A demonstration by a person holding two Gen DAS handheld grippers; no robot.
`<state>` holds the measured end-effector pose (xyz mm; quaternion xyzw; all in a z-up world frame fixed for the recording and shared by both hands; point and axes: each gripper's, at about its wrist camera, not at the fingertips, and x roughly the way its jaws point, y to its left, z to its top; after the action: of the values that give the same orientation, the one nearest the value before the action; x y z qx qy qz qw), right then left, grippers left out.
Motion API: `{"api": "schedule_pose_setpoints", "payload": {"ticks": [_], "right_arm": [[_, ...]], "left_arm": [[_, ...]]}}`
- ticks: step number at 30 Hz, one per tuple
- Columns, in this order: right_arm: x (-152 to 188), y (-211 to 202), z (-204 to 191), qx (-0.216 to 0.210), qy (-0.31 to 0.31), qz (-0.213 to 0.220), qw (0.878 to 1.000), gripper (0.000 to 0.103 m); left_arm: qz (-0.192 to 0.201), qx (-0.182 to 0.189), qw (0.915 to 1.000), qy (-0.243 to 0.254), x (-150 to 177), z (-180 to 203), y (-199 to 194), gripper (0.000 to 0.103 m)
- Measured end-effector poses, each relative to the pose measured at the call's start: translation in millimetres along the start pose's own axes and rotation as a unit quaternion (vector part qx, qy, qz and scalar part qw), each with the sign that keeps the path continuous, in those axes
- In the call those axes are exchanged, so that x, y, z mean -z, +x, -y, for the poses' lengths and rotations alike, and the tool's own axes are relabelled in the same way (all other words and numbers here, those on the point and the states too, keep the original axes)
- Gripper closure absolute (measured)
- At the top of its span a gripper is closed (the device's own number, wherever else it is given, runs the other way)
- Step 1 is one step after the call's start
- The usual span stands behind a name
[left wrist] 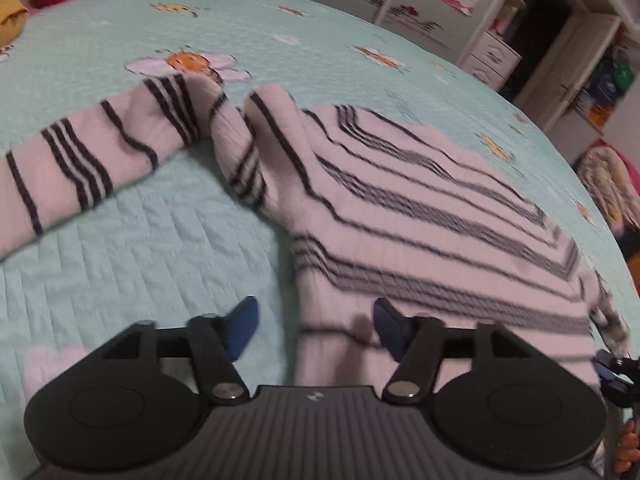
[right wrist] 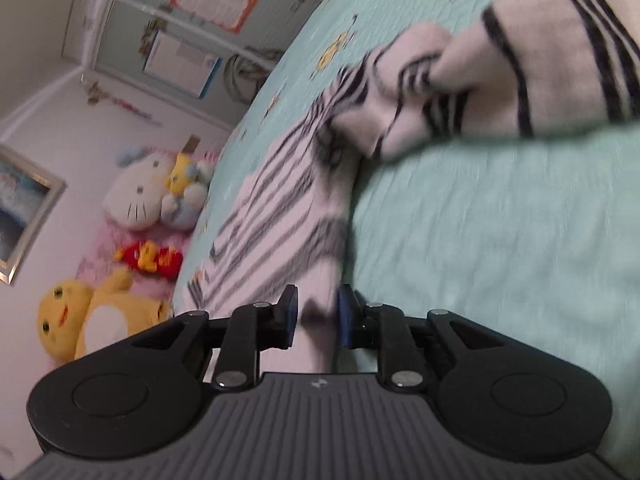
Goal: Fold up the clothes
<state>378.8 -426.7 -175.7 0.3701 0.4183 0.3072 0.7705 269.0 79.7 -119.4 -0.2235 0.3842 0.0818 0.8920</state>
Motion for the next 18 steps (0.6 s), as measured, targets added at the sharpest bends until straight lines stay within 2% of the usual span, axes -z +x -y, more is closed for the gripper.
{"api": "schedule_pose_setpoints", "payload": {"ticks": [2,3,4,5,8,11,14,16,17,18], "right_arm": [[11.3,2.6,-7.4,0.002,-0.02,-0.01,1.0,0.081],[13.6,4.7,-11.6,0.013,-0.029,-0.007,0.999,0.088],[13.3,4.3,-10.5,0.018,-0.027,-0.007,0.999,0.092],[12.9,3.8,-9.4,0.023,-0.025,-0.008,0.999,0.097],[11.3,-8.1,-5.2,0.039,-0.027,0.0,0.999,0.099],[10.4,-16.4,8.7,0.022,-0.004,-0.002,1.0,0.1],[12.2,-16.3,7.5,0.004,0.012,0.0,1.0,0.092],[15.9,-23.0,5.9,-0.007,0.025,-0.001,1.0,0.082],[19.8,-27.9,2.9,-0.009,0.021,-0.005,1.0,0.074],[27.6,-31.5,-2.6,-0.007,0.01,-0.014,1.0,0.069]], "left_arm": [[-0.002,-0.006,0.9996,0.027,8.3,6.8,-0.4,0.036],[0.0,-0.019,0.9991,0.039,10.5,9.9,-0.3,0.053],[-0.005,-0.022,0.999,0.038,10.2,9.1,2.3,0.092],[-0.01,-0.024,0.999,0.036,9.8,8.1,4.8,0.094],[-0.009,-0.04,0.9983,0.042,8.3,-0.7,0.6,0.094],[-0.004,-0.022,0.9996,0.02,11.4,-10.7,0.1,0.09],[0.005,-0.002,1.0,-0.008,14.3,-13.9,-2.9,0.081],[-0.002,0.011,0.9999,-0.011,19.1,-12.3,-11.7,0.061],[-0.006,0.017,0.9998,-0.012,22.3,-10.6,-17.0,0.054],[-0.009,0.022,0.9997,-0.004,27.1,-6.5,-21.3,0.04]]}}
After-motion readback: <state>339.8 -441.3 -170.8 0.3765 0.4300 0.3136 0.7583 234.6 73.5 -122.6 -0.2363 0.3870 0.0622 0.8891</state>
